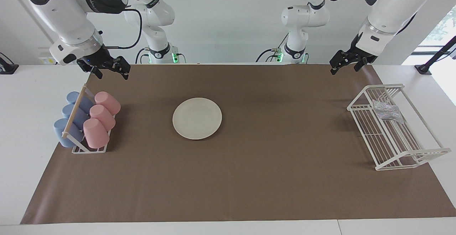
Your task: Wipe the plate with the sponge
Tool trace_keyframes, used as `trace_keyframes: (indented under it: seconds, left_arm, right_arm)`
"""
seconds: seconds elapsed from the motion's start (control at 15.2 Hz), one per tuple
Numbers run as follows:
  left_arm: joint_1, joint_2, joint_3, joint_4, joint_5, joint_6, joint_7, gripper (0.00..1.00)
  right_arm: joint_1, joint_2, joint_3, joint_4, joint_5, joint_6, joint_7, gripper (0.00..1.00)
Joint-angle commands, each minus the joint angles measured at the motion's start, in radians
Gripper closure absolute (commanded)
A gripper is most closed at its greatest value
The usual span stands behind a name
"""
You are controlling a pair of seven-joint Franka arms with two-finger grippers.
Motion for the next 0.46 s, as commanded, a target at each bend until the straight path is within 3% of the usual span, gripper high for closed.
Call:
trace_keyframes:
  seconds: [0.0, 0.4]
  left_arm:
    - [0.003, 0.001, -0.007, 0.008, 0.017, 0.003, 0.011, 0.0]
    - [0.006, -0.001, -0.007, 0.008, 0.011, 0.011, 0.01, 0.0]
  right_arm:
    - [-0.009, -0.024, 0.01, -0.026, -0.022, 0.007, 0.015, 0.0]
    - [-0.009, -0.024, 0.01, -0.026, -0.022, 0.009, 0.014, 0.0]
